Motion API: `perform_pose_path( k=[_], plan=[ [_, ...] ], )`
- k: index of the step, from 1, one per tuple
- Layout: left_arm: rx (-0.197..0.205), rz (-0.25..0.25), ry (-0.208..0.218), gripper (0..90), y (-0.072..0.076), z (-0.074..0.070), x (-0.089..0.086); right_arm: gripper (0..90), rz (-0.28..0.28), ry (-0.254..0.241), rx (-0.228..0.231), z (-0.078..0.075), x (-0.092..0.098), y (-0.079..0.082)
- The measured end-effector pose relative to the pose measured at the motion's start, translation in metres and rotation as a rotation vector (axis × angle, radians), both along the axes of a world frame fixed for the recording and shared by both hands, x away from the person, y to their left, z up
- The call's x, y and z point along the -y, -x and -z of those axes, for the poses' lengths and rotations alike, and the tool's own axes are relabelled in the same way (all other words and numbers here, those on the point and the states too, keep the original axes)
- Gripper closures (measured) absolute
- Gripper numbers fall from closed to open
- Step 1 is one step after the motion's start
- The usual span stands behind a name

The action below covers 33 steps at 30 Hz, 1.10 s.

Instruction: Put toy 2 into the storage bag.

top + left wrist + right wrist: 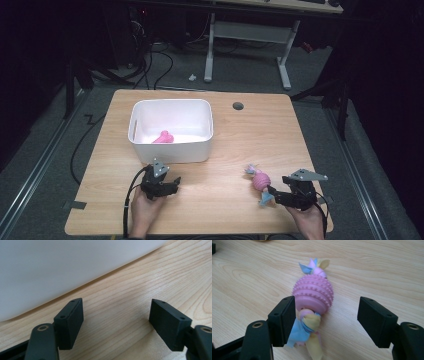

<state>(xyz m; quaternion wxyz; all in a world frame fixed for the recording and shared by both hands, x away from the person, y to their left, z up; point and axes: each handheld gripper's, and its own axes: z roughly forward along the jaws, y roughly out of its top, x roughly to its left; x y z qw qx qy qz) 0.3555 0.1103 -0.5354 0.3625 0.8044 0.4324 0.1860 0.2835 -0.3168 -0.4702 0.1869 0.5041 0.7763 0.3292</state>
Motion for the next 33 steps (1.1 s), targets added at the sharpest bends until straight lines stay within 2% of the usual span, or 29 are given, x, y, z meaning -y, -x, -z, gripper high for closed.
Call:
perform_pose_path(
  k=[7,13,23,33],
  plan=[
    [0.000,0.001,-0.001,27.6,0.000,0.000,0.000,31.0,-0.047,0.026,-0.044,0.006,-0.017,-0.017],
    [-0.001,0.001,-0.001,27.5,0.000,0.000,0.000,30.6,-0.058,0.045,-0.081,0.012,-0.024,-0.027],
    [-0.001,0.002,-0.001,27.2,0.000,0.000,0.000,31.2,-0.063,0.062,-0.129,0.021,-0.028,-0.034],
    [-0.001,0.002,-0.001,27.1,0.000,0.000,0.000,34.2,-0.073,0.067,-0.138,0.022,-0.027,-0.036]
  ],
)
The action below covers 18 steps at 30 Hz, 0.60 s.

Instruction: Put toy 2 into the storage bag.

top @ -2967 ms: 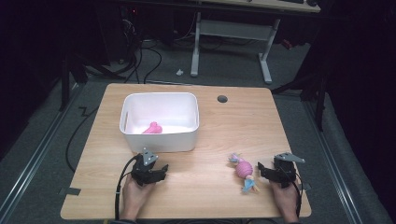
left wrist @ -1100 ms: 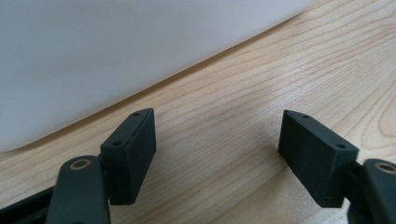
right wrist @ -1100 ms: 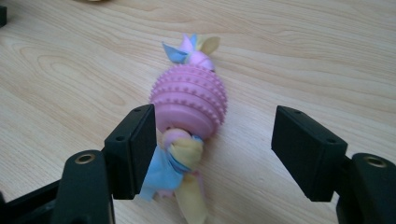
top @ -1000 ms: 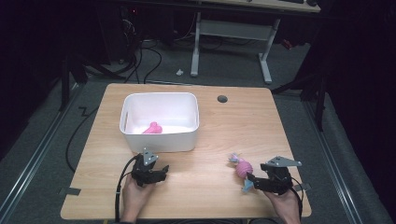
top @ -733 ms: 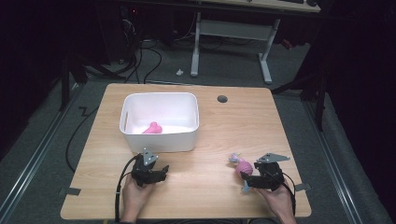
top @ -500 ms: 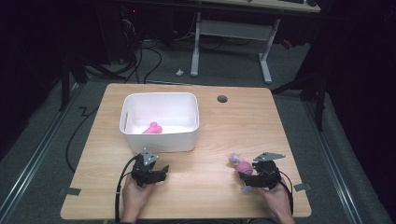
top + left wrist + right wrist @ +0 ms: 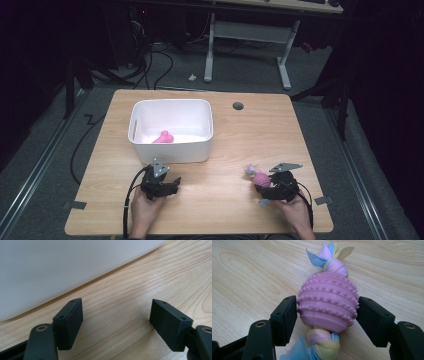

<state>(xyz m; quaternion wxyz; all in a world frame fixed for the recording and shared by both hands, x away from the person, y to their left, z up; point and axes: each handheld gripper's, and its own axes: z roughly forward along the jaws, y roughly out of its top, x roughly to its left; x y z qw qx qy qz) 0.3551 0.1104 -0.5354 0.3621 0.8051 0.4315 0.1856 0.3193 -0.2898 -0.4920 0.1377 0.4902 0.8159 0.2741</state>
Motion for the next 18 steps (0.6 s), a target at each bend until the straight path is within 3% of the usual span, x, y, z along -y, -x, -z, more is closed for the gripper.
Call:
perform_pose_path(
  k=[10,18],
  plan=[
    [0.000,0.000,0.000,27.1,0.000,0.000,0.000,34.8,-0.005,-0.013,0.002,-0.001,0.000,0.001],
    [0.000,0.000,0.000,27.0,0.000,0.000,0.000,34.9,-0.018,-0.056,0.037,-0.011,0.004,-0.001]
  ],
)
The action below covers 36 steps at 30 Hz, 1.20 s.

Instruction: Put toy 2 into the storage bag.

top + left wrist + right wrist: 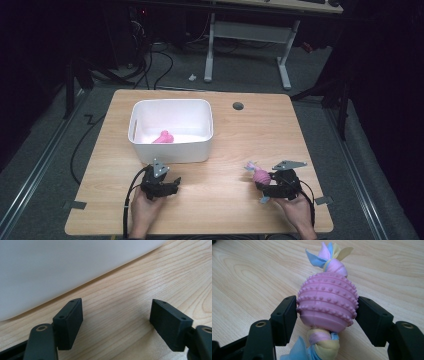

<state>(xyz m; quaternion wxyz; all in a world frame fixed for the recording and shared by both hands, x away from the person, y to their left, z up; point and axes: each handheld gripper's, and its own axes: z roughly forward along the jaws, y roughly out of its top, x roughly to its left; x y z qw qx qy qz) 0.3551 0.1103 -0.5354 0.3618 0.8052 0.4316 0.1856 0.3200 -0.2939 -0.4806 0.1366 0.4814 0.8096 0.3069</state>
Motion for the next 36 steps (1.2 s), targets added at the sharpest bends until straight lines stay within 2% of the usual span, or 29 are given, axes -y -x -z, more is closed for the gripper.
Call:
perform_pose_path(
  k=[6,14,24,29,36],
  plan=[
    [0.000,0.001,0.000,26.9,0.000,0.000,0.000,35.0,-0.015,-0.023,0.016,-0.008,0.003,-0.004],
    [-0.001,0.003,-0.001,26.9,0.000,0.000,0.000,35.1,-0.041,-0.022,0.021,-0.018,0.001,-0.008],
    [0.000,0.002,0.000,26.7,0.000,0.000,0.000,35.1,-0.101,-0.051,-0.001,-0.030,-0.005,-0.018],
    [-0.002,0.003,0.000,26.6,0.000,0.000,0.000,35.2,-0.135,-0.043,-0.018,-0.035,-0.008,-0.022],
    [-0.002,0.003,-0.001,26.6,0.000,0.000,0.000,35.2,-0.173,-0.006,-0.003,-0.050,-0.015,-0.029]
  ],
)
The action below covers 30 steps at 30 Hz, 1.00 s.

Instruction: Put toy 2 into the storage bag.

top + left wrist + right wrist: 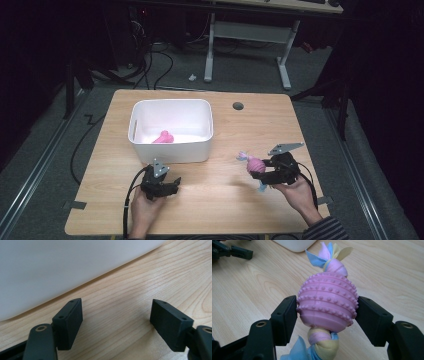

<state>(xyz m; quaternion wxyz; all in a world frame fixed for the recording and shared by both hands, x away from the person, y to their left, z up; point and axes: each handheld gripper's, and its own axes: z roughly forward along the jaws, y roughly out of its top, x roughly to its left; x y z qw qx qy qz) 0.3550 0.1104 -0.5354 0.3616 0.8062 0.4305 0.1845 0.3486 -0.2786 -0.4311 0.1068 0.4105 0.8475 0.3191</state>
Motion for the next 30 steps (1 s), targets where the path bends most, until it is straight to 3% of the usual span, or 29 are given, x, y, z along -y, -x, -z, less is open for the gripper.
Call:
perform_pose_path(
  k=[10,21,30],
  plan=[
    [0.000,0.001,-0.001,26.5,0.000,0.000,0.000,35.2,-0.063,0.011,0.025,-0.023,-0.017,-0.012],
    [0.000,0.000,0.000,26.5,0.000,0.000,0.000,35.2,-0.085,-0.001,0.060,-0.047,-0.025,-0.028],
    [0.000,-0.001,0.000,26.5,0.000,0.000,0.000,35.2,-0.097,-0.013,0.072,-0.058,-0.029,-0.033]
  ],
)
